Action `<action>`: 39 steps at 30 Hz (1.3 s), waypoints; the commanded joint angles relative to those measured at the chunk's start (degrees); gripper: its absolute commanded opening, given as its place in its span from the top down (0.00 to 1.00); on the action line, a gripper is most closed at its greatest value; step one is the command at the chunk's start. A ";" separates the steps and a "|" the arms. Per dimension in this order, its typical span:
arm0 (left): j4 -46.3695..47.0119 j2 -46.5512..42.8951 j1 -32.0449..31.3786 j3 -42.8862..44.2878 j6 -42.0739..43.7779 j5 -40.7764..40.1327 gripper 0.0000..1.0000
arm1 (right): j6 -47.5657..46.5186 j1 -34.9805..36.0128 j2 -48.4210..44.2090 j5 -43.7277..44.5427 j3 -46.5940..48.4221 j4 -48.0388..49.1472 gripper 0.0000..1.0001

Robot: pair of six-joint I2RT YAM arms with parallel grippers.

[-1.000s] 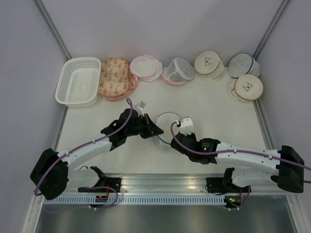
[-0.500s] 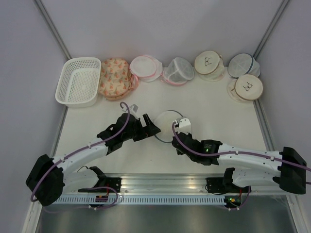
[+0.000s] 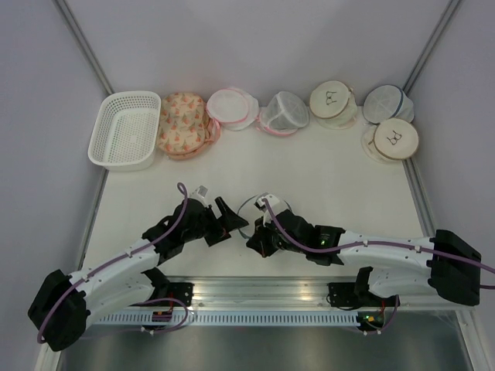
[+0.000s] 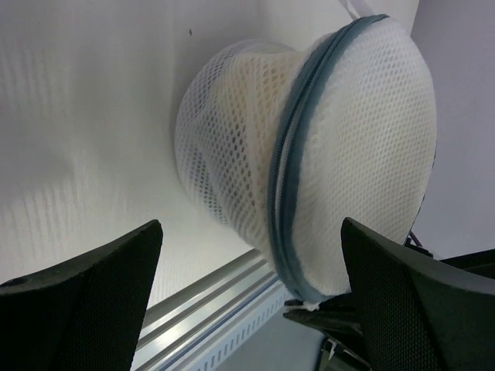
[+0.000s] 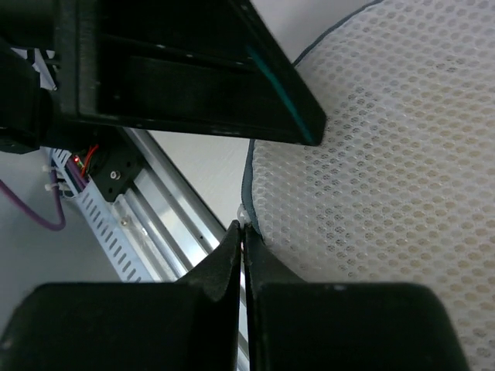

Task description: Unzip the laundry bag and remove the bra

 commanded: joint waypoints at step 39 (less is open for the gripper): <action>13.57 15.99 -0.60 11.40 10.98 9.48 0.98 | 4.21 -1.52 1.61 39.76 8.81 -37.96 1.00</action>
